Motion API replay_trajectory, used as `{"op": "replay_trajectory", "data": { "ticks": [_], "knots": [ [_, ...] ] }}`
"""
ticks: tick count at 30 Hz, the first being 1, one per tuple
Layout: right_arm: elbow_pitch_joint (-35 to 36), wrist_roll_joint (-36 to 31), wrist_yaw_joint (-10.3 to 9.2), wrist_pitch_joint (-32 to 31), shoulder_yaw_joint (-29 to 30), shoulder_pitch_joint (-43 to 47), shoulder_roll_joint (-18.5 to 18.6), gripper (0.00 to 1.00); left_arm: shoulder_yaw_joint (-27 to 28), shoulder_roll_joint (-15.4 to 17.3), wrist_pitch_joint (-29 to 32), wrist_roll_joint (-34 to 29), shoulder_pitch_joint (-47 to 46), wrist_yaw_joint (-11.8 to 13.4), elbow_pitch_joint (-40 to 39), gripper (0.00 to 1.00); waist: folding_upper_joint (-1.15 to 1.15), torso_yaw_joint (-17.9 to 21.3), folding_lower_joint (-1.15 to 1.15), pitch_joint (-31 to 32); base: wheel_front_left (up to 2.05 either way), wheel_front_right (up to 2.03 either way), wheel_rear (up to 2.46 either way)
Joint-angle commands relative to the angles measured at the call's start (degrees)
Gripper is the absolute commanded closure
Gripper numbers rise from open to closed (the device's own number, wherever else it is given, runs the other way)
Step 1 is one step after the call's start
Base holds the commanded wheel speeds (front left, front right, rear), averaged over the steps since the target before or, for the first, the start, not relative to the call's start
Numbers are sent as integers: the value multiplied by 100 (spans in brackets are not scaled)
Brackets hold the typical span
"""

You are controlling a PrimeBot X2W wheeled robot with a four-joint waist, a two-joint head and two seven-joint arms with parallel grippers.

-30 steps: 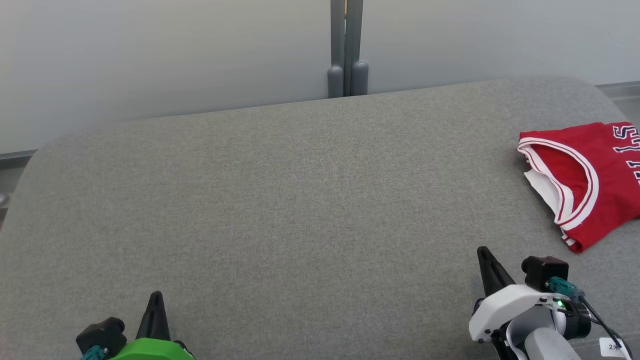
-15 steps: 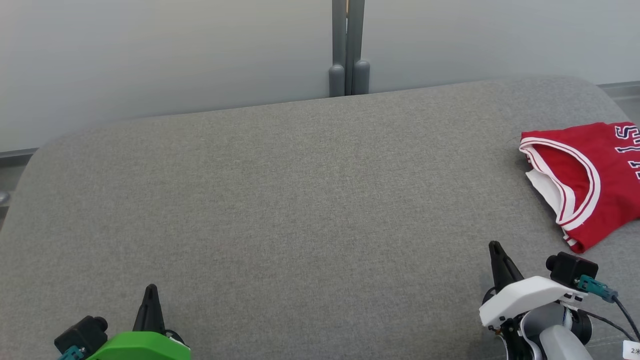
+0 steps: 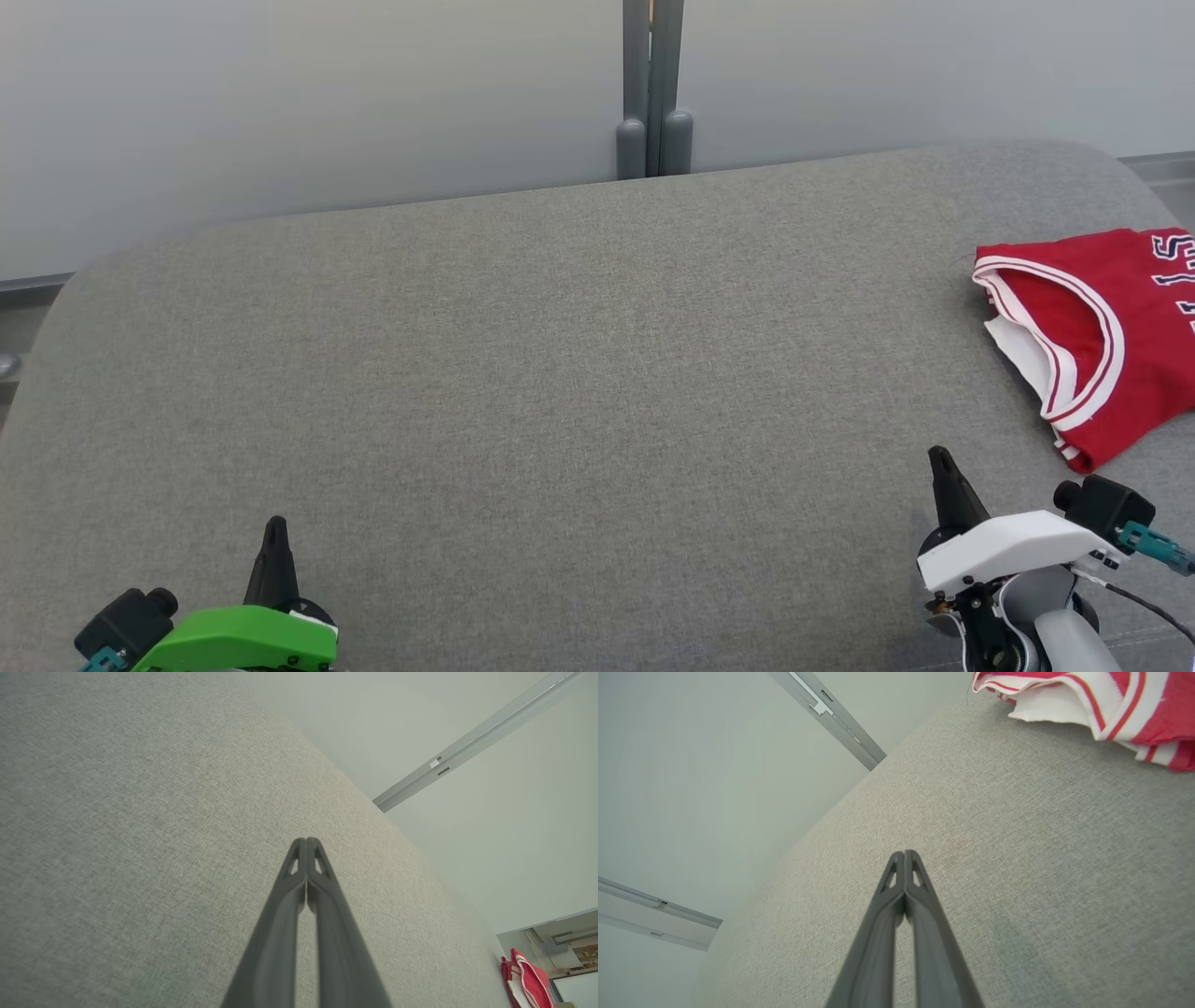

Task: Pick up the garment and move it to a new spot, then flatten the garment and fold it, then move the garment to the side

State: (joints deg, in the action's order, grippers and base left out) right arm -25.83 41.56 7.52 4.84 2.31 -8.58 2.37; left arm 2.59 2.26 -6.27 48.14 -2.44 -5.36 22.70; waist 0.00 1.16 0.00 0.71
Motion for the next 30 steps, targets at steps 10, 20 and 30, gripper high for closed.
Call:
{"op": "replay_trajectory", "data": {
  "ticks": [10,20,30],
  "knots": [
    [281,853,-1,-223,106,10,38,100,60,47,181,769,-190,-60,-226,100,0,-13,0,-10,0,0,0],
    [466,1650,-1,-426,194,57,44,100,95,53,362,1463,-217,-87,-374,100,0,-28,0,-21,0,0,0],
    [617,2304,-1,-597,268,106,48,100,125,58,512,2027,-240,-121,-494,100,0,-41,0,-31,0,0,0]
  ]
}}
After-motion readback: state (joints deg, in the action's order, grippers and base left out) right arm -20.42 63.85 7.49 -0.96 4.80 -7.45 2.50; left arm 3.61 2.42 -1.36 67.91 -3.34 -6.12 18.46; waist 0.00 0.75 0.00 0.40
